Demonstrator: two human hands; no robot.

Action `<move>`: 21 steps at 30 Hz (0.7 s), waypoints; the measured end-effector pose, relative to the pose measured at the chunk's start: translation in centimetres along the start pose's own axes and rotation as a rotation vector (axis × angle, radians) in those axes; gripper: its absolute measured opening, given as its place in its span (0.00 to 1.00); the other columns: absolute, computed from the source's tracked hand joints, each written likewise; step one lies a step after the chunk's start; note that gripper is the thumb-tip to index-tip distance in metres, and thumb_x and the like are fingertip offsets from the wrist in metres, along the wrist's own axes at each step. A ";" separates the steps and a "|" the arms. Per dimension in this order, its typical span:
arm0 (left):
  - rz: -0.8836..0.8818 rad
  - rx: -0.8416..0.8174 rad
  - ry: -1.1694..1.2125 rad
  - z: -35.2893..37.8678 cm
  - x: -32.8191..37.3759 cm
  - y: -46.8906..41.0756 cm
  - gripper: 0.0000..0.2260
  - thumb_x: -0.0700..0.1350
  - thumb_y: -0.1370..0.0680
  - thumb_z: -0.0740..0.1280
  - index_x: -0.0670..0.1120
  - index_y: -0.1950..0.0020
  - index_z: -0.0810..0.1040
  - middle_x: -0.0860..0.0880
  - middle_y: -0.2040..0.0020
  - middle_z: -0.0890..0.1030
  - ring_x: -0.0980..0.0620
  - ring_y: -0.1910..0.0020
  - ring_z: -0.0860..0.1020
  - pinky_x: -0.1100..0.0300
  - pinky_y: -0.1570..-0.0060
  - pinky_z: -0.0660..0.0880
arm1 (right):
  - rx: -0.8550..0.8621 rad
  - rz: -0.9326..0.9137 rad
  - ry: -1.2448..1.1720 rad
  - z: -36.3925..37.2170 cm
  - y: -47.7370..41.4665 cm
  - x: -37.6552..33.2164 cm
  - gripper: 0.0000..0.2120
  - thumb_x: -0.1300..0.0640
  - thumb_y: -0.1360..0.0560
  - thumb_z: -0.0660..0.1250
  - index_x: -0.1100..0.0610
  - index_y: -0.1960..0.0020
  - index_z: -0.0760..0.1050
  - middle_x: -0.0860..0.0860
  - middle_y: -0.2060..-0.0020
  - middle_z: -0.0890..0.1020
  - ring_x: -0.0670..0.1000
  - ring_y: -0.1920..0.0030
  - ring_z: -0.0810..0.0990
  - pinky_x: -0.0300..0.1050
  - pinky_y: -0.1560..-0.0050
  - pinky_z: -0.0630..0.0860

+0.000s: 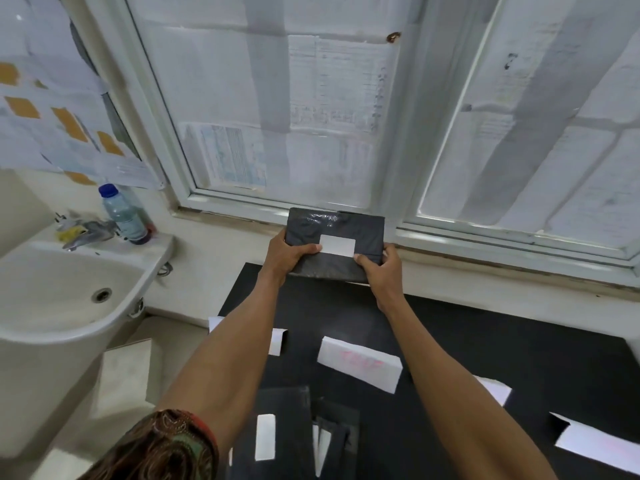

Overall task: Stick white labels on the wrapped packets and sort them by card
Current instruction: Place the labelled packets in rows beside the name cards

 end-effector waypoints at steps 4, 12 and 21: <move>-0.035 -0.008 -0.021 -3.9 -2.2 -2.2 0.28 0.40 0.35 0.80 0.43 0.37 0.76 0.48 0.44 0.81 0.50 0.48 0.81 0.63 0.55 0.80 | 0.016 0.031 0.061 4.5 0.3 0.5 0.26 0.52 0.31 0.76 0.59 0.39 0.70 0.50 0.47 0.76 0.48 0.49 0.77 0.30 0.61 0.75; -0.190 -0.012 -0.327 -10.3 -9.4 -7.6 0.31 0.42 0.32 0.77 0.43 0.32 0.68 0.45 0.37 0.76 0.45 0.41 0.76 0.49 0.40 0.76 | -0.031 0.269 0.280 12.6 -0.7 6.5 0.07 0.62 0.28 0.67 0.61 0.49 0.76 0.52 0.57 0.78 0.52 0.57 0.77 0.38 0.63 0.72; -0.408 -0.040 -0.536 -13.7 -18.7 -11.2 0.24 0.37 0.26 0.68 0.38 0.32 0.69 0.41 0.36 0.74 0.41 0.38 0.73 0.57 0.46 0.70 | -0.093 0.527 0.373 19.0 -1.1 15.9 0.01 0.60 0.31 0.68 0.59 0.61 0.77 0.53 0.62 0.81 0.52 0.62 0.78 0.39 0.71 0.68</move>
Point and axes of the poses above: each hand's wrist, its own y-axis away from the middle knuckle, its own z-axis out of the palm, x = y × z, the point moved 6 cm from there along -y, towards the middle knuckle
